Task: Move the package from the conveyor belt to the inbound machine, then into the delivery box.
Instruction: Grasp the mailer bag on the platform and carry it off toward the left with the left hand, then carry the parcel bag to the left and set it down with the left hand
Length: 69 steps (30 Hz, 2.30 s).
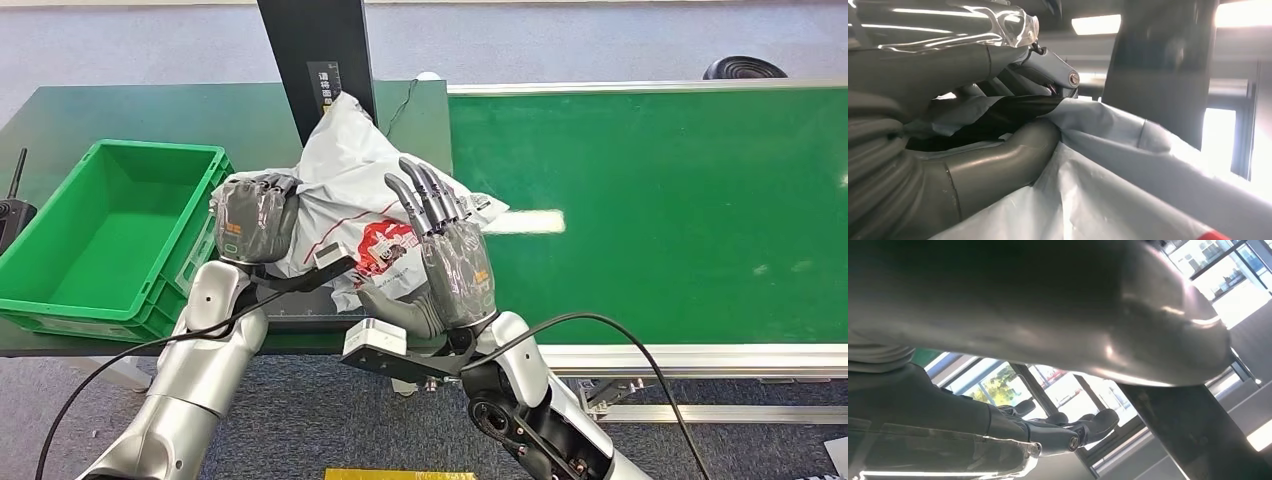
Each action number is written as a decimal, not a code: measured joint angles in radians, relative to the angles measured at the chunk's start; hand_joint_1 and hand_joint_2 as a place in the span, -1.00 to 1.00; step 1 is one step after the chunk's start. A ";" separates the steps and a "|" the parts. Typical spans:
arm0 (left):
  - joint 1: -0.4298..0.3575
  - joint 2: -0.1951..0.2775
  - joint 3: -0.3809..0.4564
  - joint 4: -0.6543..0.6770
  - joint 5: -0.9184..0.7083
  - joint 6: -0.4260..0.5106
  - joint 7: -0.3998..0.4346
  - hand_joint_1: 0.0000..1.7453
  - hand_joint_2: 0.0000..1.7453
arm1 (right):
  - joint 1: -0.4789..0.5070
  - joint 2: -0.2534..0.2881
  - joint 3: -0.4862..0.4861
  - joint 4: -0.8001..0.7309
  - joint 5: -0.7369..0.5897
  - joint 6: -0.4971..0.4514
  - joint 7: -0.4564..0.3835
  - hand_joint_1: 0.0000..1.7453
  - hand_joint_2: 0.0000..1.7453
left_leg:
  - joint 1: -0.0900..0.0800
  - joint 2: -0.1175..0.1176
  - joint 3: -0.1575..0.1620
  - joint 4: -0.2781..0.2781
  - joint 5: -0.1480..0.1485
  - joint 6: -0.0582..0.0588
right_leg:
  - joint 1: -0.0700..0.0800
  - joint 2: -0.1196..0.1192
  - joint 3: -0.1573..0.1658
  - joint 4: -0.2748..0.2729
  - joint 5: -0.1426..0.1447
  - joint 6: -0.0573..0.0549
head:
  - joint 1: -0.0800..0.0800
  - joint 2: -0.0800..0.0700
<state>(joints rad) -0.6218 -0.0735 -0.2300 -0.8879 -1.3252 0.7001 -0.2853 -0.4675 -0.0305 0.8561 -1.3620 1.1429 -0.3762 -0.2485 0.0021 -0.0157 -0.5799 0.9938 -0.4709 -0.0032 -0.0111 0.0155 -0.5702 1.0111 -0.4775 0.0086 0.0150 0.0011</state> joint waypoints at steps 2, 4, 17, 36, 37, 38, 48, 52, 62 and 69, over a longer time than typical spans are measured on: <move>0.000 0.006 -0.006 -0.022 -0.007 0.000 0.013 1.00 1.00 | 0.003 0.003 -0.002 0.012 -0.006 -0.008 -0.004 -1.00 -1.00 | 0.000 0.000 0.000 0.000 0.000 0.000 | 0.000 0.000 0.000 0.000 0.000 0.000 | 0.000 0.000; 0.003 0.015 -0.009 -0.032 -0.011 0.000 0.019 1.00 1.00 | 0.006 0.005 -0.006 0.022 -0.012 -0.014 -0.005 -1.00 -1.00 | 0.000 0.000 0.000 0.000 0.000 0.000 | 0.000 0.000 0.000 0.000 0.000 0.000 | 0.000 0.000; 0.049 0.145 0.120 -0.034 -0.004 0.000 0.056 1.00 1.00 | 0.062 0.005 -0.072 0.044 -0.011 -0.022 0.013 -1.00 -1.00 | 0.000 0.001 0.000 0.000 0.000 0.000 | 0.001 0.001 0.000 0.000 0.000 0.000 | 0.000 0.000; 0.195 0.299 0.700 0.063 0.056 0.000 -0.090 1.00 1.00 | 0.167 -0.002 -0.127 0.053 0.030 -0.076 0.010 -1.00 -1.00 | 0.001 0.004 -0.002 -0.001 0.000 0.000 | 0.001 0.002 -0.002 0.000 -0.001 -0.001 | 0.000 0.000; 0.198 0.299 0.721 0.066 0.054 0.000 -0.099 1.00 1.00 | 0.171 -0.002 -0.128 0.053 0.035 -0.077 0.012 -1.00 -1.00 | 0.001 0.003 -0.002 -0.001 0.000 0.000 | 0.001 0.002 -0.002 0.000 -0.001 -0.001 | 0.000 0.000; 0.199 0.299 0.738 0.068 0.052 0.000 -0.105 1.00 1.00 | 0.176 -0.002 -0.130 0.053 0.040 -0.077 0.014 -1.00 -1.00 | 0.001 0.003 -0.002 -0.001 0.000 0.000 | 0.001 0.002 -0.002 0.000 -0.001 -0.001 | 0.000 0.000; 0.205 0.278 0.811 0.071 0.038 0.000 -0.124 -1.00 -1.00 | 0.230 -0.002 -0.144 0.018 0.076 -0.064 0.033 -1.00 -1.00 | 0.001 0.003 -0.002 -0.001 0.000 0.000 | 0.001 0.002 -0.002 0.000 -0.001 -0.001 | 0.000 0.000; 0.208 0.265 0.815 0.063 0.037 0.000 -0.133 -1.00 -1.00 | 0.238 -0.001 -0.150 0.008 0.079 -0.058 0.033 -1.00 -1.00 | 0.001 0.003 -0.002 -0.001 0.000 0.000 | 0.001 0.002 -0.002 0.000 -0.001 -0.001 | 0.000 0.000; 0.215 0.221 0.815 0.012 0.045 0.000 -0.148 -1.00 -1.00 | 0.247 0.002 -0.166 0.003 0.081 -0.056 0.033 -1.00 -1.00 | 0.001 0.003 -0.001 -0.001 0.000 0.000 | 0.001 0.002 -0.002 0.000 -0.001 -0.001 | 0.000 0.000; 0.221 0.140 0.858 -0.106 0.192 0.000 -0.341 -1.00 -1.00 | 0.248 0.009 -0.176 0.003 0.085 -0.057 0.030 -1.00 -1.00 | 0.000 0.003 -0.001 -0.001 0.000 0.000 | 0.001 0.002 -0.003 0.000 -0.001 -0.001 | 0.000 0.000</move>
<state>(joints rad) -0.4010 0.0669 0.6280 -0.9934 -1.1329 0.7001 -0.6263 -0.2199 -0.0213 0.6803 -1.3588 1.2275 -0.4330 -0.2186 0.0025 -0.0130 -0.5812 0.9933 -0.4710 -0.0034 -0.0105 0.0176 -0.5728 1.0111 -0.4781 0.0080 0.0153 0.0011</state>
